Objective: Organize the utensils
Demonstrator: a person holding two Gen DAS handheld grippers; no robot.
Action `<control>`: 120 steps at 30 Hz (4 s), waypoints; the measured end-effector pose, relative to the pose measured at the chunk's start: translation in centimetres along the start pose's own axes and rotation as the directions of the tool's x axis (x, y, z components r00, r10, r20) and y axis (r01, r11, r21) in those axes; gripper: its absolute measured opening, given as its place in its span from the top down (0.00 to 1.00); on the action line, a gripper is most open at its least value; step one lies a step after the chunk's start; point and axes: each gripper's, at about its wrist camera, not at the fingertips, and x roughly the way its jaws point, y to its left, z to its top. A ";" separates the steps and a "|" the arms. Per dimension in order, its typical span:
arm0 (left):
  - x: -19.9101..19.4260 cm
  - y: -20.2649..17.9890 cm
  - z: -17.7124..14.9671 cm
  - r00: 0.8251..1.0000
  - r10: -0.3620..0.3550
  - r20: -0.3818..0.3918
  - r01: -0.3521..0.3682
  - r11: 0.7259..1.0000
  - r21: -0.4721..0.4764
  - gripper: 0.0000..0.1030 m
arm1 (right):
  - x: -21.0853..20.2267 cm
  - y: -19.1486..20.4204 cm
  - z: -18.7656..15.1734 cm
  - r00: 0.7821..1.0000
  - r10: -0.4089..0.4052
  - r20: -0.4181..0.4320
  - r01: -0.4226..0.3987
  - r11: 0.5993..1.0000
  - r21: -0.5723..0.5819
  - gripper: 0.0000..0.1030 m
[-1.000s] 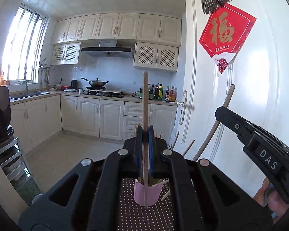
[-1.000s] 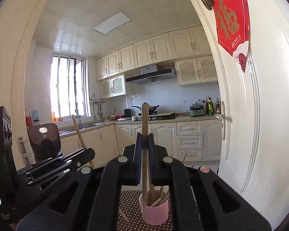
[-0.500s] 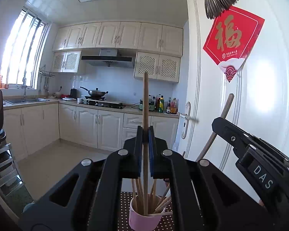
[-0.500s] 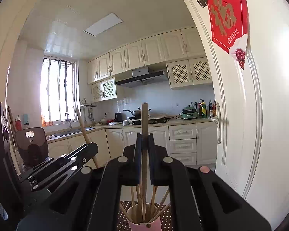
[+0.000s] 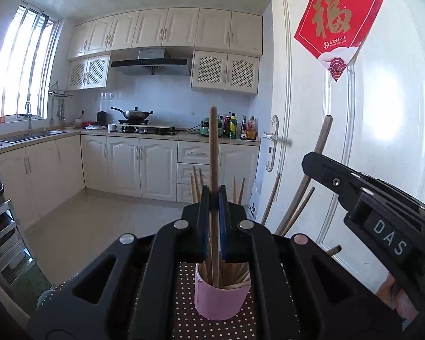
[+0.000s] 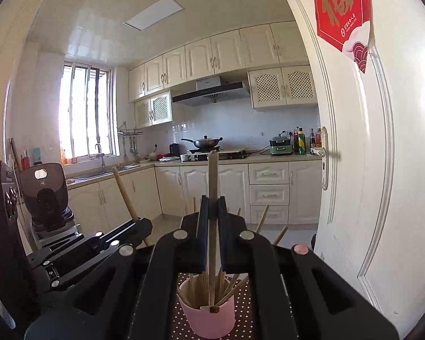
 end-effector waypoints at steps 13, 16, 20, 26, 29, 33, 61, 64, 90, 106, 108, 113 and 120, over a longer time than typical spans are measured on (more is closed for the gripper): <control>-0.5 0.8 -0.8 0.997 0.004 -0.073 -0.005 1.000 -0.008 0.93 | 1.5 -0.5 -2.9 0.993 -0.009 -0.121 0.012 1.000 0.020 0.95; -1.1 1.2 -0.8 0.996 0.010 -0.093 -0.012 1.000 -0.018 0.93 | 1.0 -0.4 -2.5 0.991 0.000 -0.133 0.005 0.999 0.036 0.94; -2.1 1.9 -0.5 0.994 0.021 -0.111 -0.025 0.999 -0.035 0.93 | -0.2 0.0 -1.3 0.993 0.002 -0.116 0.002 0.999 0.038 0.83; -6.1 3.0 0.1 0.990 0.072 -0.120 -0.077 0.996 -0.036 0.93 | -4.4 0.7 0.9 0.997 0.023 -0.071 -0.021 0.999 0.038 0.65; -8.7 3.6 -0.1 0.988 0.087 -0.130 -0.094 0.994 -0.047 0.78 | -7.1 1.5 1.2 0.997 0.035 -0.075 -0.033 0.999 0.024 0.59; -13.5 3.8 -0.8 0.987 0.137 -0.086 -0.142 0.989 -0.050 0.34 | -10.5 3.0 0.8 0.993 0.054 -0.109 -0.057 0.998 -0.018 0.49; -37.8 -1.3 -4.5 0.961 0.266 0.082 -0.267 0.964 0.001 0.06 | -29.9 12.1 -3.7 0.996 0.081 0.022 -0.076 0.983 -0.164 0.08; -38.8 -2.1 -4.8 0.952 0.286 0.114 -0.289 0.957 0.013 0.06 | -31.2 12.2 -4.2 0.996 0.078 0.031 -0.073 0.985 -0.154 0.08; -41.1 -4.7 -5.8 0.926 0.319 0.200 -0.342 0.935 0.094 0.06 | -34.0 11.8 -6.1 0.996 0.022 0.087 -0.010 0.990 -0.137 0.08; -41.1 -4.9 -6.0 0.923 0.325 0.205 -0.348 0.933 0.090 0.06 | -33.9 11.8 -6.0 0.997 0.018 0.078 -0.008 0.992 -0.128 0.08; -41.1 -4.9 -6.1 0.924 0.322 0.204 -0.345 0.934 0.088 0.06 | -33.9 11.7 -6.1 0.997 0.018 0.076 -0.008 0.992 -0.126 0.08; -41.2 -5.0 -6.1 0.922 0.326 0.208 -0.350 0.933 0.087 0.06 | -33.9 11.7 -6.1 0.997 0.015 0.075 -0.006 0.992 -0.127 0.08; -41.3 -5.1 -6.0 0.920 0.331 0.210 -0.355 0.931 0.088 0.06 | -33.9 11.7 -6.2 0.997 0.017 0.074 -0.007 0.992 -0.128 0.08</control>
